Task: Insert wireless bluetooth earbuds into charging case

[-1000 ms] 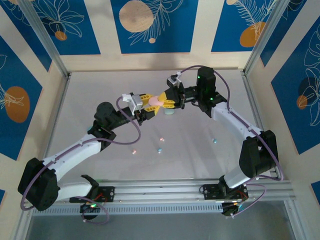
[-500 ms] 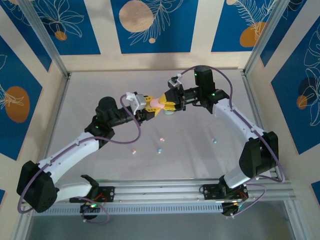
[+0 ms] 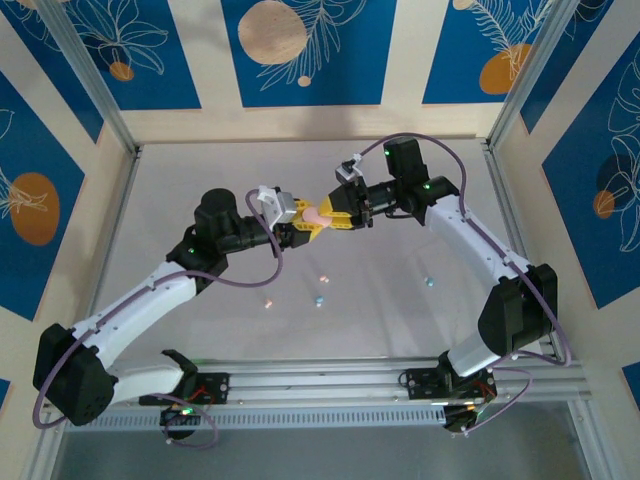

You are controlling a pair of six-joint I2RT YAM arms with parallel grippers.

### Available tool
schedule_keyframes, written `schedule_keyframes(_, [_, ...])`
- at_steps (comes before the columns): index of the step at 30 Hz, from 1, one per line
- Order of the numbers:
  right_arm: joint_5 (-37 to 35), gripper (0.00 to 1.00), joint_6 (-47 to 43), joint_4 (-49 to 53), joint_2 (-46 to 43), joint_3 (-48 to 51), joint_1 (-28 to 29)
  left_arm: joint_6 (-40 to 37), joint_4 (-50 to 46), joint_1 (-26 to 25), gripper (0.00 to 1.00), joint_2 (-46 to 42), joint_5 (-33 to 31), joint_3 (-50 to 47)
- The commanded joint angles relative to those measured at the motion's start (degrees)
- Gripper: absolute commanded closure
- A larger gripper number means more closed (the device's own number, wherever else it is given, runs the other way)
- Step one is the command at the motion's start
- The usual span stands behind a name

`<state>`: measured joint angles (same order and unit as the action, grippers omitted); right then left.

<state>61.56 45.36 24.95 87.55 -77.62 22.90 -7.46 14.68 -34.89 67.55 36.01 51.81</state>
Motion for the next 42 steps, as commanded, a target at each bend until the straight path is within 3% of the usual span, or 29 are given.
schedule_keyframes(1, [1.75,0.69,-1.6,1.56,-0.62,-1.1,0.27,0.46,-0.7,-0.61,0.75,-0.22,2.18,2.22])
schedule_keyframes(3, [1.83,0.75,-1.37,1.27,-0.78,-0.99,0.22,0.44,-1.05,-0.61,0.72,-0.27,2.23,2.33])
schedule_keyframes(6, [2.6,0.8,1.71,-2.16,-1.0,0.12,-0.19,0.52,0.46,-0.6,0.59,-0.48,0.9,1.36])
schedule_keyframes(10, [4.67,0.83,16.33,-21.24,-2.91,5.81,-1.14,0.23,5.94,-0.61,0.37,-1.18,-1.5,-1.99])
schedule_keyframes(13, [5.3,0.83,27.21,-34.78,-3.35,9.26,-1.84,0.23,11.86,-0.61,0.32,-1.56,-2.36,-5.19])
schedule_keyframes(19, [5.86,0.83,37.46,-46.88,-2.38,11.86,-1.8,0.88,16.17,-0.61,0.32,-0.99,-3.12,-6.87])
schedule_keyframes(34, [6.79,0.83,37.2,-46.67,-1.51,11.28,-0.5,7.4,24.93,-0.61,0.46,1.35,-2.05,-7.1])
schedule_keyframes(42, [6.82,0.83,37.01,-46.68,-1.24,10.99,-0.31,7.59,24.04,-0.61,0.53,1.8,-1.84,-6.55])
